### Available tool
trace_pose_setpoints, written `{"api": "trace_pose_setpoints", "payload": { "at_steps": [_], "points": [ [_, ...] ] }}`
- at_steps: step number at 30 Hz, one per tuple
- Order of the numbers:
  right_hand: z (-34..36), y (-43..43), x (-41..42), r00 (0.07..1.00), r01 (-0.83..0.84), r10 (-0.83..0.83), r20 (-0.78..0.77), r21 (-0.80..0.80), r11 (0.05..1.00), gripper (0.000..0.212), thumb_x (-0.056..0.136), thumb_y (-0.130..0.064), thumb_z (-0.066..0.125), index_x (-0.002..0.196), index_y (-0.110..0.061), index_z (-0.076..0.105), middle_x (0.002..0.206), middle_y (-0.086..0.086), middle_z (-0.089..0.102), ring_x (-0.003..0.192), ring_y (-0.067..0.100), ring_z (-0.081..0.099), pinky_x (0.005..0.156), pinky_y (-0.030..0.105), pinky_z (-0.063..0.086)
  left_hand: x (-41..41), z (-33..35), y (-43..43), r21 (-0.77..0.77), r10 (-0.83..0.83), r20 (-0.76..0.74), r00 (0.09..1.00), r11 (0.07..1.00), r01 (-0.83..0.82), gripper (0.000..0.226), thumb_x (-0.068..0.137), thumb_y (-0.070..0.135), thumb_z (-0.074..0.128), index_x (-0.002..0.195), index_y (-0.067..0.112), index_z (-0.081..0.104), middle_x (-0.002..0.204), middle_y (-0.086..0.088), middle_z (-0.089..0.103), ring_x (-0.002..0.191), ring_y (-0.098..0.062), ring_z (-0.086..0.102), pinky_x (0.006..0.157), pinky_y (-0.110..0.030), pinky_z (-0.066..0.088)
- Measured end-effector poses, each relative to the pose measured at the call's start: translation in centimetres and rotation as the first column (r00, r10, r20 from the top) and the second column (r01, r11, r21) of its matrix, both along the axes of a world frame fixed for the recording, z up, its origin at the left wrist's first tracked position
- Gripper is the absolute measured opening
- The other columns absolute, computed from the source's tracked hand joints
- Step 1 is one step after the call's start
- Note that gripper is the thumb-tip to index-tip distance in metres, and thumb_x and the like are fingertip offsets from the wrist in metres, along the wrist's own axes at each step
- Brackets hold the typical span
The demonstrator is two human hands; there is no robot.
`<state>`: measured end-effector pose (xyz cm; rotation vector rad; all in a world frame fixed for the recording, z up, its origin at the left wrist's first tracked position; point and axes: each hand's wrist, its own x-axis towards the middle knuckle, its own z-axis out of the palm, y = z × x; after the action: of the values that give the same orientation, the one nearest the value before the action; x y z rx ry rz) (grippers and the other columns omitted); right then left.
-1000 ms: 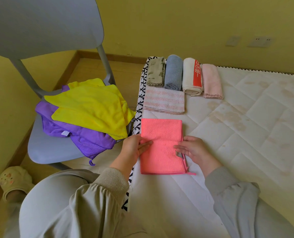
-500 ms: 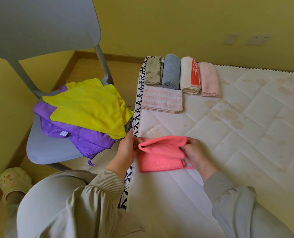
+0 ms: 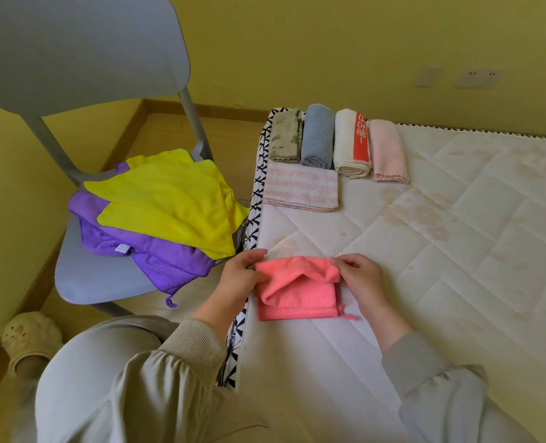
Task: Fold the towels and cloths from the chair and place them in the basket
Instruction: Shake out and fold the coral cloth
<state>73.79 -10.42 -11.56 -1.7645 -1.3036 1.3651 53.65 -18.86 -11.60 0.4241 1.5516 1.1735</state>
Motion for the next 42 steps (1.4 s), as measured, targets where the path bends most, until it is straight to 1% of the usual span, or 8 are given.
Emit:
{"api": "trace_pose_setpoints", "payload": {
  "at_steps": [5, 9, 15, 24, 28, 34, 38, 42],
  "points": [
    [1.5, 0.2, 0.6, 0.985, -0.075, 0.122, 0.122, -0.334, 0.94, 0.048, 0.086, -0.046, 0.061, 0.065, -0.002, 0.058, 0.055, 0.013, 0.057, 0.044, 0.022, 0.052, 0.042, 0.024, 0.042, 0.2, 0.6, -0.5, -0.05, -0.076, -0.237, 0.968, 0.997, 0.065, 0.057, 0.062, 0.0, 0.069, 0.116, 0.016, 0.061, 0.115, -0.004, 0.057, 0.103, -0.025, 0.06, 0.093, -0.037, 0.05],
    [2.5, 0.0, 0.7, 0.967, -0.158, 0.231, 0.106, -0.461, 0.873, 0.055, 0.087, -0.053, 0.055, 0.078, 0.001, 0.061, 0.07, 0.016, 0.065, 0.058, 0.025, 0.063, 0.05, 0.025, 0.048, 0.0, 0.7, -0.7, -0.132, -0.047, -0.255, 0.966, 0.991, 0.013, 0.072, 0.052, 0.017, 0.072, 0.122, 0.013, 0.058, 0.094, -0.001, 0.055, 0.08, -0.022, 0.056, 0.077, -0.035, 0.049],
    [2.3, 0.3, 0.6, 0.948, -0.26, 0.316, 0.038, -0.485, 0.835, 0.027, 0.084, -0.03, 0.07, 0.075, -0.007, 0.059, 0.061, 0.007, 0.058, 0.05, 0.015, 0.056, 0.046, 0.022, 0.047, 0.1, 0.0, -0.8, -0.229, -0.119, -0.253, 0.96, 0.972, 0.06, 0.044, 0.079, 0.025, 0.073, 0.121, 0.018, 0.059, 0.097, -0.011, 0.066, 0.084, -0.027, 0.066, 0.076, -0.041, 0.058],
    [2.1, 0.4, 0.5, 0.978, -0.207, 0.195, -0.075, -0.495, 0.844, 0.009, 0.084, 0.001, 0.061, 0.077, -0.003, 0.058, 0.07, 0.012, 0.056, 0.062, 0.023, 0.054, 0.059, 0.034, 0.049, -0.1, 1.1, -1.2, -0.195, -0.228, -0.003, 0.974, 0.955, 0.223, 0.076, 0.065, 0.005, 0.063, 0.137, 0.021, 0.046, 0.09, -0.011, 0.055, 0.059, -0.016, 0.048, 0.053, -0.024, 0.041],
    [2.0, 0.4, 1.0, 0.972, -0.233, 0.207, -0.109, -0.51, 0.828, 0.018, 0.085, 0.009, 0.057, 0.072, -0.003, 0.054, 0.068, 0.013, 0.059, 0.063, 0.023, 0.057, 0.06, 0.033, 0.05, 0.0, 1.2, -1.6, -0.182, -0.421, -0.177, 0.889, 0.902, 0.391, 0.071, 0.077, -0.008, 0.058, 0.14, 0.02, 0.042, 0.087, -0.004, 0.056, 0.058, -0.01, 0.05, 0.043, -0.015, 0.04],
    [0.8, -0.1, 0.6, 0.946, -0.287, 0.324, 0.015, -0.43, 0.856, 0.019, 0.081, 0.016, 0.058, 0.08, -0.003, 0.058, 0.074, 0.012, 0.059, 0.063, 0.023, 0.055, 0.058, 0.032, 0.051, 0.1, 1.3, -1.8, -0.235, -0.495, -0.363, 0.789, 0.868, 0.436, 0.072, 0.079, -0.005, 0.055, 0.144, 0.02, 0.036, 0.099, -0.002, 0.056, 0.075, -0.009, 0.055, 0.056, -0.013, 0.043],
    [0.6, -0.6, 0.8, 0.953, -0.295, 0.297, -0.062, -0.421, 0.858, 0.03, 0.083, 0.018, 0.053, 0.103, -0.003, 0.06, 0.076, 0.011, 0.058, 0.062, 0.021, 0.054, 0.048, 0.025, 0.046, 0.5, 1.0, -1.7, -0.262, -0.508, -0.438, 0.742, 0.861, 0.435, 0.076, 0.078, -0.005, 0.049, 0.147, 0.021, 0.031, 0.129, -0.011, 0.053, 0.116, -0.027, 0.054, 0.09, -0.031, 0.046],
    [0.6, -1.1, 0.8, 0.915, -0.342, 0.385, 0.123, -0.269, 0.9, 0.024, 0.078, 0.014, 0.062, 0.082, -0.009, 0.06, 0.062, 0.002, 0.053, 0.056, 0.015, 0.05, 0.05, 0.025, 0.043, 0.9, 0.9, -1.7, -0.288, -0.511, -0.527, 0.68, 0.859, 0.423, 0.08, 0.078, -0.003, 0.046, 0.15, 0.022, 0.023, 0.126, -0.012, 0.057, 0.115, -0.027, 0.054, 0.091, -0.03, 0.045]
  ]
}}
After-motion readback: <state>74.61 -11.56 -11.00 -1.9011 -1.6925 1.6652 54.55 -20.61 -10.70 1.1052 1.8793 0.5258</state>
